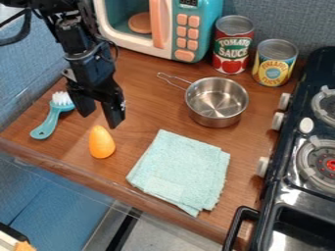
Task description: Take the silver pot and place it over the towel on the bottom right corner of the desk
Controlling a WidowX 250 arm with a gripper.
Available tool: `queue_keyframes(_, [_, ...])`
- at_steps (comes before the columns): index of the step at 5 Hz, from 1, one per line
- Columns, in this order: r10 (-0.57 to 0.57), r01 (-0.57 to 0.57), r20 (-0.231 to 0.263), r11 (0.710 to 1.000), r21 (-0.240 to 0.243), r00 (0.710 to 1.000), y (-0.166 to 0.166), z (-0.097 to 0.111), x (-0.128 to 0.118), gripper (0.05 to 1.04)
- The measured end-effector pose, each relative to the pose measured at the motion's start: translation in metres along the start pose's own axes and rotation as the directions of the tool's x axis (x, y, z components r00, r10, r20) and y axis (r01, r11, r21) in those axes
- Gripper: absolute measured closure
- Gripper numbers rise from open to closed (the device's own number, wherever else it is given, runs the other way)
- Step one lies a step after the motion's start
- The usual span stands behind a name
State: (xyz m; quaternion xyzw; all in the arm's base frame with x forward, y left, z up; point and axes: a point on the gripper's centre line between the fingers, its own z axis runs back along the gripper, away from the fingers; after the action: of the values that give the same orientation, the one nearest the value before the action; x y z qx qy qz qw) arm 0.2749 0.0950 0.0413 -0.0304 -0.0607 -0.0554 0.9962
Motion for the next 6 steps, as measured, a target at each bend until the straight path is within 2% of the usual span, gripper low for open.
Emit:
queue_keyframes(1, [0.005,-0.005,-0.030,1.000,-0.017,1.000,-0.003,-0.009,-0.003,0.083])
queue_keyframes(3, [-0.151,0.150,-0.018,0.988,-0.038,0.988,-0.074,-0.017,0.057,0.083])
queue_keyframes(4, [-0.242,0.241,-0.014,0.970,-0.036,0.970,-0.113,-0.026,0.085,0.083])
queue_keyframes(5, [-0.268,0.268,-0.035,0.963,-0.004,0.963,-0.133,-0.036,0.104,0.082])
queue_keyframes(6, [-0.325,0.325,-0.031,0.946,0.002,0.945,-0.159,-0.041,0.117,0.083])
